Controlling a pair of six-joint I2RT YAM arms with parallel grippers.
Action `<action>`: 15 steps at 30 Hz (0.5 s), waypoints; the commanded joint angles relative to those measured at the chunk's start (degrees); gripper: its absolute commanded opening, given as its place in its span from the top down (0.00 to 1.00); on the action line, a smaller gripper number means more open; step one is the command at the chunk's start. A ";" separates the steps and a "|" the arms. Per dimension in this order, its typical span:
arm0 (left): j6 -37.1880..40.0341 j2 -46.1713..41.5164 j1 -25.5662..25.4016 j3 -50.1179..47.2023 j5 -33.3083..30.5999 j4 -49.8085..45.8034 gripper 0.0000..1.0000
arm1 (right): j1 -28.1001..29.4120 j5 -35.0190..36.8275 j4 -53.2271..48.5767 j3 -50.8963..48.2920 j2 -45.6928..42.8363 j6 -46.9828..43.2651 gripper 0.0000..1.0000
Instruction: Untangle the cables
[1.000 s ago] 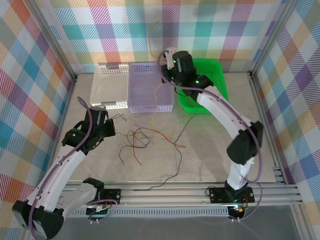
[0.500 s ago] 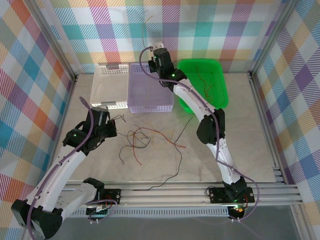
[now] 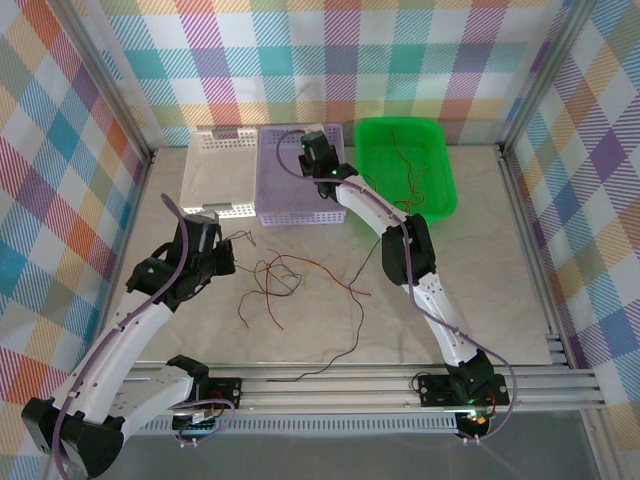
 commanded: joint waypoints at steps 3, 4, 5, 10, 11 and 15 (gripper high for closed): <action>1.24 -0.52 -0.96 -0.56 -0.65 0.17 1.00 | -0.27 0.62 1.38 -2.74 -0.12 1.62 1.00; 1.31 -0.58 -1.08 -0.55 -0.76 0.09 1.00 | -0.26 0.61 0.14 -2.45 0.33 1.57 1.00; 1.32 -0.55 -1.10 -0.56 -0.71 0.04 1.00 | -0.27 0.49 -0.70 -2.35 0.71 1.30 1.00; 1.37 -0.39 -1.18 -0.47 -0.67 0.10 1.00 | -0.49 -0.87 -6.31 1.89 3.54 -0.29 1.00; 1.44 -0.36 -1.18 -0.39 -0.66 0.09 1.00 | -0.57 -1.25 -7.51 3.27 4.29 -0.60 1.00; 1.40 -0.25 -1.16 -0.42 -0.67 0.08 1.00 | -0.88 -3.24 -14.70 11.72 8.34 -1.79 1.00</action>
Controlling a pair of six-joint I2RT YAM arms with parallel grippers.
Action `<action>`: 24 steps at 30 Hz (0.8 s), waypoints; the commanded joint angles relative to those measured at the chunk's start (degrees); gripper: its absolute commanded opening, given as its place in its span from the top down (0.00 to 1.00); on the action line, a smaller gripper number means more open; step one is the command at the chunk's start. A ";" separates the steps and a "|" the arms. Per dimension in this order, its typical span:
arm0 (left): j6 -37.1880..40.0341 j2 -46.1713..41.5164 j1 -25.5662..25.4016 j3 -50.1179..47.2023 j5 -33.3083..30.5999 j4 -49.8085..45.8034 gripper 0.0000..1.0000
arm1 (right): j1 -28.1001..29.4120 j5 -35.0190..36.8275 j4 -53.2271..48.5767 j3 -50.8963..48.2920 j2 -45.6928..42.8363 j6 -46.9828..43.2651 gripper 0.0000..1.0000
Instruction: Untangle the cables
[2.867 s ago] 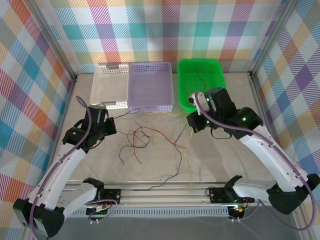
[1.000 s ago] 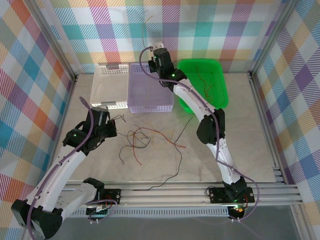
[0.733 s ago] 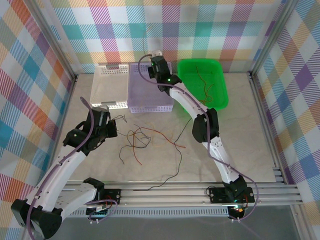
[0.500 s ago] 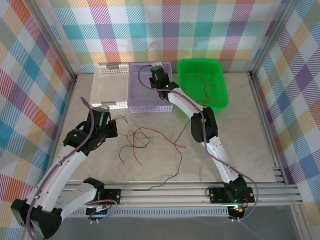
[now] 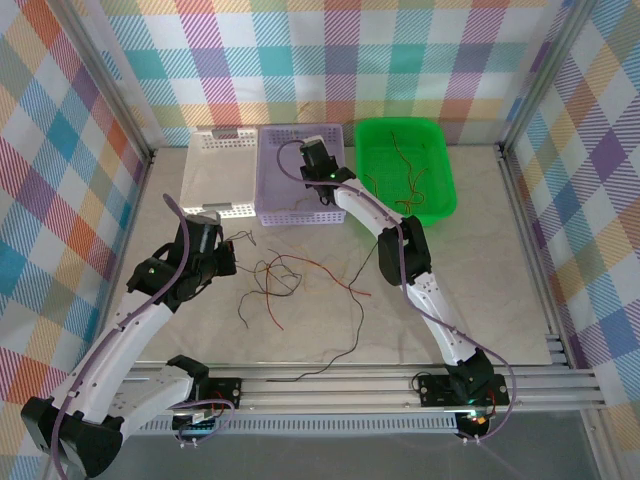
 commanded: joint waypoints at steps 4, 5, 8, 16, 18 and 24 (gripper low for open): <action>1.18 -0.11 -0.55 -0.47 -0.79 0.08 1.00 | -0.49 -4.36 -9.47 5.95 3.02 -2.66 1.00; 1.17 -0.08 -0.61 -0.46 -0.75 0.05 1.00 | -0.45 -5.19 -10.15 5.88 2.92 -3.14 1.00; 1.26 0.04 -0.62 -0.32 -0.67 0.09 1.00 | -0.56 -6.84 -12.64 6.10 2.86 -4.03 1.00; 1.26 0.26 -0.62 -0.32 -0.67 0.02 1.00 | -0.66 -11.94 -17.96 6.92 2.48 -3.42 1.00; 1.26 0.21 -0.62 -0.29 -0.73 0.00 1.00 | -0.67 -12.64 -18.54 6.95 2.44 -3.33 0.99; 1.26 0.27 -0.62 -0.36 -0.62 -0.01 1.00 | -0.93 -12.88 -19.77 6.98 2.21 -3.15 0.93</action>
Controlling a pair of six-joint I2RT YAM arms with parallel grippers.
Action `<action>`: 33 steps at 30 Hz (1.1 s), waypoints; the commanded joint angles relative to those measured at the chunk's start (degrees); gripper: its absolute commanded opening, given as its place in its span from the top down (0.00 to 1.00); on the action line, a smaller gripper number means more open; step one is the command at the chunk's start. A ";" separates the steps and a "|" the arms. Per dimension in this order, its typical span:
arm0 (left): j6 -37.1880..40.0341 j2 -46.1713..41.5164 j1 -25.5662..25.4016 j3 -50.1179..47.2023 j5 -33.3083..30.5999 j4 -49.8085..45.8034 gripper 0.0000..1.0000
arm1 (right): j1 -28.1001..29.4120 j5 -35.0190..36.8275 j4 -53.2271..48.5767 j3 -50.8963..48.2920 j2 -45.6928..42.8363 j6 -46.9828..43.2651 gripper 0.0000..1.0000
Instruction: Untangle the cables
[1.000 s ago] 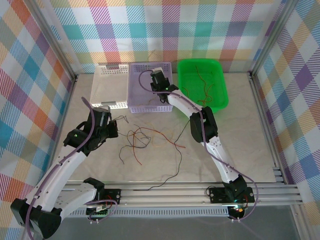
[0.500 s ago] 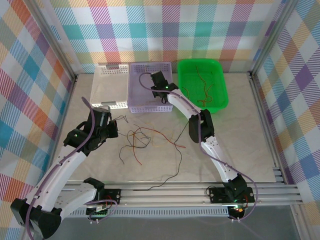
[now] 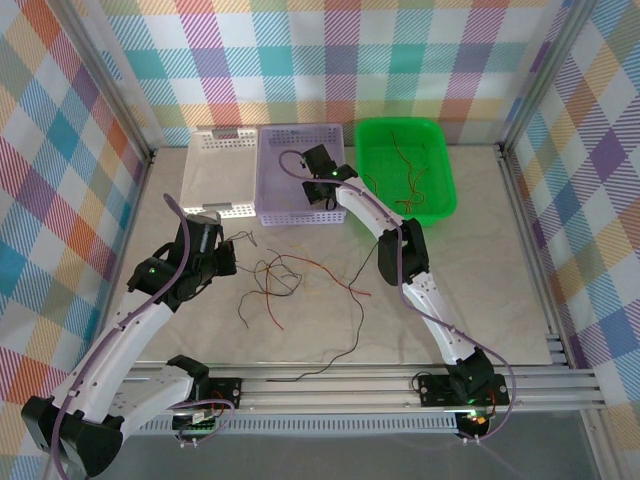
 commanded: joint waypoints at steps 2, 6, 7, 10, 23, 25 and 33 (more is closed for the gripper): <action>1.26 0.05 -0.59 -0.37 -0.50 -0.06 1.00 | -0.50 -1.04 -2.52 1.78 -0.51 -0.15 0.87; 1.36 0.11 -0.59 -0.37 -0.44 -0.01 1.00 | -0.78 -0.88 -2.80 1.80 -1.06 0.30 0.75; 1.34 0.04 -0.59 -0.32 -0.40 -0.05 1.00 | -0.85 -0.92 -2.88 1.76 -1.24 0.35 0.73; 1.40 0.10 -0.59 -0.29 -0.41 -0.09 1.00 | -0.87 -0.64 -2.79 1.75 -1.93 0.21 0.69; 1.47 0.30 -0.59 -0.14 -0.25 -0.15 1.00 | -0.86 -1.75 -2.59 1.54 -10.81 1.23 0.40; 1.50 0.32 -0.59 -0.16 -0.34 -0.18 1.00 | -0.84 -2.68 -3.02 1.45 -12.71 2.18 0.38; 1.52 0.23 -0.59 -0.20 -0.16 -0.19 1.00 | -0.87 -16.12 -5.94 -6.04 -24.33 6.25 0.29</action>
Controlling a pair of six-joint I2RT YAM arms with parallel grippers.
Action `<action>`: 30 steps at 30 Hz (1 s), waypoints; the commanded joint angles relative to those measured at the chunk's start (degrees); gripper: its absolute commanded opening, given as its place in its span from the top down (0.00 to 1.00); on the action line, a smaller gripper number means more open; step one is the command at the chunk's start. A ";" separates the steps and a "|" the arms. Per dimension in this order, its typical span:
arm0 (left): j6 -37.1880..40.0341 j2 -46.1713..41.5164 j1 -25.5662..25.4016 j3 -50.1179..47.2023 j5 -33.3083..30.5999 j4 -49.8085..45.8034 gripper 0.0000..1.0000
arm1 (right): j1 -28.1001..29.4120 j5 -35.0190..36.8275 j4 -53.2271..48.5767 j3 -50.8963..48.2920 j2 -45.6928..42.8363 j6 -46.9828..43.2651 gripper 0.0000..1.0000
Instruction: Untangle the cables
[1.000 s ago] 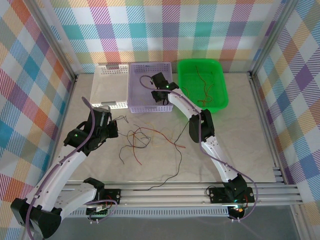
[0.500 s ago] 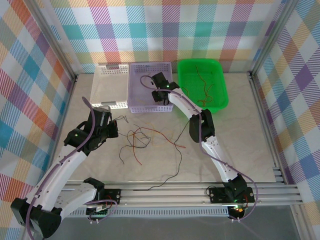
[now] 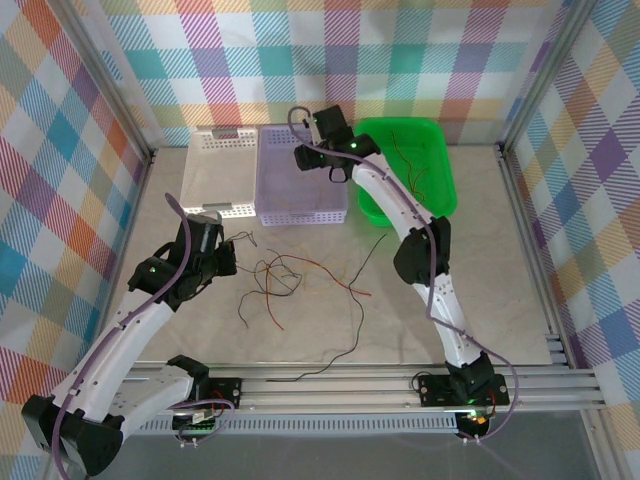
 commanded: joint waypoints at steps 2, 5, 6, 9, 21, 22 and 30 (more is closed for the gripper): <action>0.95 -0.33 -0.59 -0.29 0.25 -0.05 1.00 | -0.31 -13.13 -3.40 -9.15 -10.09 3.30 0.29; 1.02 -1.14 -0.59 -0.51 0.99 0.60 1.00 | 0.25 -20.10 2.41 -27.01 -20.12 3.99 0.28; 1.02 -1.49 -0.57 -0.58 1.34 0.84 1.00 | 0.67 -21.64 6.00 -33.72 -23.21 3.81 0.27; 0.95 -3.24 -0.59 -0.91 1.95 1.67 1.00 | 2.56 -23.62 14.01 -50.32 -32.28 2.86 0.25; 0.78 -10.22 -0.59 -3.34 2.79 5.72 1.00 | 15.84 -22.74 35.50 -81.77 -41.36 7.83 0.25; 0.75 -10.42 -0.59 -3.42 2.65 5.81 1.00 | 16.17 -22.74 37.96 -83.63 -41.83 9.21 0.25; 0.77 -10.01 -0.64 -3.49 1.95 5.91 1.00 | 22.00 -20.46 44.31 -89.60 -45.64 14.01 0.29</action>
